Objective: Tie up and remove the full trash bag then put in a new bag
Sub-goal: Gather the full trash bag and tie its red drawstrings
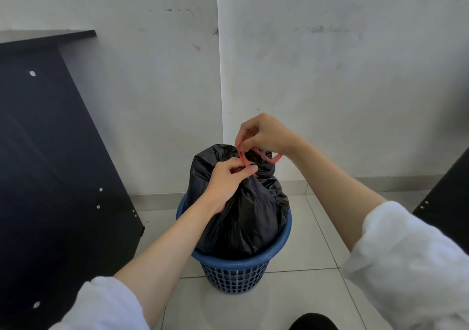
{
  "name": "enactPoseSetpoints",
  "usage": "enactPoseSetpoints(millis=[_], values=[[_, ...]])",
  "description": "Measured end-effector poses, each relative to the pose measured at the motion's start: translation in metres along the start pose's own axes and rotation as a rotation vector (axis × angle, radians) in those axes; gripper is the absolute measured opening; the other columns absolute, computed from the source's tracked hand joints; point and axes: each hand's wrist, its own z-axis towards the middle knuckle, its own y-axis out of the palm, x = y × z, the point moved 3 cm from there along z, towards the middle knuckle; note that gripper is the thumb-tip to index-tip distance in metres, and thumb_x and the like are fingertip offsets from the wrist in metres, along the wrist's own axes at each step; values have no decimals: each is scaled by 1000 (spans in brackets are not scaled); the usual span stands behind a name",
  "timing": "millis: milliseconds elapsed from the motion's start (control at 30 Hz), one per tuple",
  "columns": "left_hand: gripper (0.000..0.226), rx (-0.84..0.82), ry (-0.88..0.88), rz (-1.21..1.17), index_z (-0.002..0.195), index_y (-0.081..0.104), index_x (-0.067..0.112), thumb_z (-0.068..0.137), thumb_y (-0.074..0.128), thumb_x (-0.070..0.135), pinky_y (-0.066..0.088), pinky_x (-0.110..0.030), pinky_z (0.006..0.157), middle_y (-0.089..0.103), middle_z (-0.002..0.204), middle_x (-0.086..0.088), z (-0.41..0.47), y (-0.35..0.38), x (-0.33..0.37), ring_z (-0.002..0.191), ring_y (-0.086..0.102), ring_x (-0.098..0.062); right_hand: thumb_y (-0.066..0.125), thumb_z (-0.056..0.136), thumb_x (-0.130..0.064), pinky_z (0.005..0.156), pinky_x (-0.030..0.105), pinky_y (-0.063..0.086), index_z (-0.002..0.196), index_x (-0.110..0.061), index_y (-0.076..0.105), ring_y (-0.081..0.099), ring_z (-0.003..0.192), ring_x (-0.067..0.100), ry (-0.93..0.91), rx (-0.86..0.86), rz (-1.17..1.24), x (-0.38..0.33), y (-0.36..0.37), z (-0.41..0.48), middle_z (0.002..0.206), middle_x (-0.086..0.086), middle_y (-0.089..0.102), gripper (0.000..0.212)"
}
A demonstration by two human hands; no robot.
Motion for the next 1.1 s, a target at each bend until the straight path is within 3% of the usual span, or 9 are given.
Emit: enactPoseSetpoints(millis=[133, 300, 400, 500, 667, 733, 833, 1000, 1100], values=[[12, -75, -92, -92, 86, 69, 10, 91, 61, 18, 46, -15, 81, 70, 84, 1, 3, -8, 0, 81, 64, -6, 70, 77, 4, 79, 29, 57, 79, -11, 74, 67, 75, 17, 68, 32, 137, 19, -10, 5, 81, 8, 74, 16], [18, -136, -144, -187, 80, 61, 13, 96, 52, 14, 45, -22, 81, 67, 75, 7, 9, -12, -4, 78, 62, -8, 67, 83, 0, 31, 18, 28, 83, -10, 74, 40, 32, 11, 216, 44, 341, 50, -2, 4, 65, 13, 58, 12], [17, -142, -201, -326, 90, 61, 9, 98, 46, 7, 52, -22, 79, 68, 85, -3, 9, -8, -7, 82, 64, -13, 63, 86, 0, 33, 17, 27, 85, -10, 72, 37, 33, 8, 322, -15, 470, 68, 3, 5, 62, 9, 52, 13], [23, -128, -181, -370, 114, 50, 15, 97, 45, 0, 53, -28, 87, 67, 99, -10, 11, -7, -7, 92, 64, -18, 56, 89, 4, 51, 20, 43, 79, -8, 72, 54, 51, 13, 416, -38, 633, 84, 9, 6, 64, 7, 63, 23], [47, -265, -99, -123, 119, 49, 26, 86, 49, -8, 46, -32, 96, 60, 108, -6, 11, -18, -3, 103, 59, -18, 39, 95, 9, 37, 16, 45, 84, -2, 62, 56, 39, 9, 551, -8, 880, 85, 24, 7, 57, 7, 65, 27], [58, -318, -14, 15, 127, 48, 31, 82, 68, 1, 45, -25, 101, 58, 123, 2, 9, -21, -3, 115, 56, -10, 44, 93, 6, 53, 16, 52, 89, -3, 67, 61, 59, 15, 544, -5, 890, 88, 30, 10, 80, 13, 68, 25], [39, -121, 49, 155, 113, 58, 26, 78, 76, 20, 41, -8, 88, 62, 109, 16, 13, -22, 0, 104, 57, 0, 49, 90, 9, 65, 22, 59, 91, -4, 69, 68, 68, 17, 512, 24, 940, 86, 29, 8, 84, 11, 72, 23], [13, 150, 126, 346, 96, 61, 23, 86, 66, 30, 43, -19, 84, 57, 105, -5, 30, -31, 1, 98, 56, -14, 56, 88, 11, 35, 16, 42, 90, 3, 68, 60, 44, 13, 429, 153, 754, 76, 20, -9, 62, 8, 68, 15], [12, 174, 125, 480, 94, 55, 21, 92, 57, 33, 39, -12, 65, 56, 82, 7, 31, -36, 8, 76, 53, -7, 60, 87, 6, 28, 15, 29, 90, 2, 67, 47, 31, 9, 427, 201, 592, 76, 23, -18, 50, 7, 62, 8]])
